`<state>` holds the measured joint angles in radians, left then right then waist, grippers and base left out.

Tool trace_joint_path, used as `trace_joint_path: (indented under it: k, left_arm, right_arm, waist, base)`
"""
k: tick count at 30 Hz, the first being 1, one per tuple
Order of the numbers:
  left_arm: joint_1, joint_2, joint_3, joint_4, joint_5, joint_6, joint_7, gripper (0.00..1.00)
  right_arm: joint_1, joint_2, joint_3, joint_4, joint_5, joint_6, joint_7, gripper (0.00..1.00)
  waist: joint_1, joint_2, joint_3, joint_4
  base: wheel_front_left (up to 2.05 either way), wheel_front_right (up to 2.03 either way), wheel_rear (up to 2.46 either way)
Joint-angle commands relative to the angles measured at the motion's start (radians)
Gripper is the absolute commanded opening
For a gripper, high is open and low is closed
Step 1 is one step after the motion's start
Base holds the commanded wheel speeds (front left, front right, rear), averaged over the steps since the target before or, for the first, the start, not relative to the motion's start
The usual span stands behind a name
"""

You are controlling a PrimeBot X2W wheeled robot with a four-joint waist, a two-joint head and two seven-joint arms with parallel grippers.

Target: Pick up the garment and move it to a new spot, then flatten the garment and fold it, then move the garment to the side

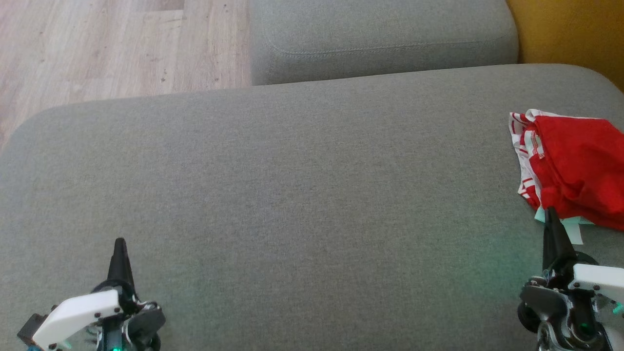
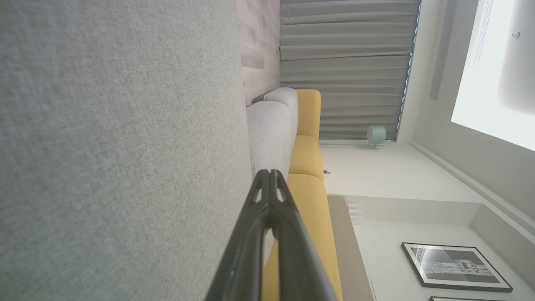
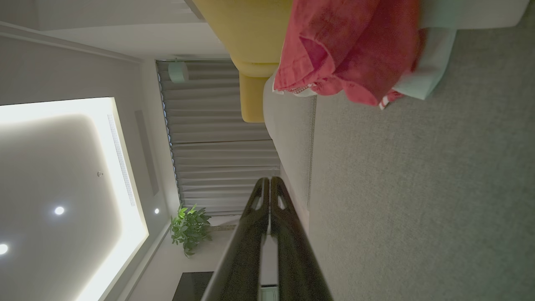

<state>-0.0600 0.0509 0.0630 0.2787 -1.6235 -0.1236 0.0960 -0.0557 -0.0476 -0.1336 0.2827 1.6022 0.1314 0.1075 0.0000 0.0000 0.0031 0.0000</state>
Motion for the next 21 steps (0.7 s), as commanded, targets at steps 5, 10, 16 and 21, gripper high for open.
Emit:
trace_joint_path:
  k: [5, 10, 16, 21]
  left_arm:
    - [-0.047, 0.011, 0.036, -0.034, 0.002, -0.007, 0.005, 0.0]
    - [-0.047, 0.01, 0.037, -0.034, 0.003, -0.007, 0.006, 0.0]
    - [-0.047, 0.009, 0.038, -0.034, 0.004, -0.007, 0.007, 0.0]
    - [-0.047, 0.008, 0.039, -0.034, 0.005, -0.007, 0.008, 0.0]
  right_arm:
    - [-0.052, -0.004, 0.02, -0.038, 0.007, -0.001, 0.006, 0.0]
    - [-0.052, -0.003, 0.02, -0.038, 0.007, -0.001, 0.006, 0.0]
    - [-0.052, -0.003, 0.02, -0.038, 0.006, -0.001, 0.006, 0.0]
    - [-0.052, -0.003, 0.02, -0.038, 0.006, -0.001, 0.006, 0.0]
  waist:
    - [0.0, 0.0, 0.0, 0.0]
    - [0.0, 0.0, 0.0, 0.0]
    - [0.0, 0.0, 0.0, 0.0]
    - [0.0, 0.0, 0.0, 0.0]
  base:
    - [0.0, 0.0, 0.0]
    - [0.0, 0.0, 0.0]
    - [0.0, 0.0, 0.0]
    - [0.0, 0.0, 0.0]
